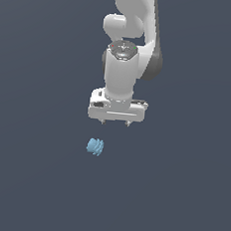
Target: Pick up the object and move it to a goal position.
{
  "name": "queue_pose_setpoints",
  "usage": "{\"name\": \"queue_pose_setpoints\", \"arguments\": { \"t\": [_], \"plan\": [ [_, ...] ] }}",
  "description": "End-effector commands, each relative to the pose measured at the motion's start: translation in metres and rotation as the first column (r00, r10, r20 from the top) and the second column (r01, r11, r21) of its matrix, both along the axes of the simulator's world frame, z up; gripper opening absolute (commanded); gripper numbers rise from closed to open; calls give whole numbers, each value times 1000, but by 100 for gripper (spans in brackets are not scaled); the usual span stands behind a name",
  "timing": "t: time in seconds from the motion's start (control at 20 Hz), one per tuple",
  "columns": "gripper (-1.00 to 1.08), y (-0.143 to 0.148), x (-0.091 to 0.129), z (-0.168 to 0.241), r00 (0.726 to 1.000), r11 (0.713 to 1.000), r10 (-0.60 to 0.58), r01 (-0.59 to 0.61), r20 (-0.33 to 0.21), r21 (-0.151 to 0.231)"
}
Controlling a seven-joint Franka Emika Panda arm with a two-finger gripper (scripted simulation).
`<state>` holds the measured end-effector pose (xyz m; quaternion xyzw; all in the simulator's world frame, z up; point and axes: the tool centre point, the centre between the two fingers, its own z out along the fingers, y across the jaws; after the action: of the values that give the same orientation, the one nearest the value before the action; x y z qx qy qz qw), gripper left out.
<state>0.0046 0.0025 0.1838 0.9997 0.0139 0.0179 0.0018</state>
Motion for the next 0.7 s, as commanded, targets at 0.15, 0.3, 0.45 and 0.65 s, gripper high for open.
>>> {"name": "queue_pose_setpoints", "arguments": {
  "t": [0.15, 0.3, 0.45, 0.65],
  "plan": [
    [100, -1, 0, 3, 1000, 1000, -2, 2, 1, -2],
    [100, -2, 0, 12, 1000, 1000, -9, 9, 2, -5],
    [100, -2, 0, 16, 1000, 1000, -11, 11, 3, -7],
    [100, -3, 1, 14, 1000, 1000, -14, 14, 2, -6]
  ]
}}
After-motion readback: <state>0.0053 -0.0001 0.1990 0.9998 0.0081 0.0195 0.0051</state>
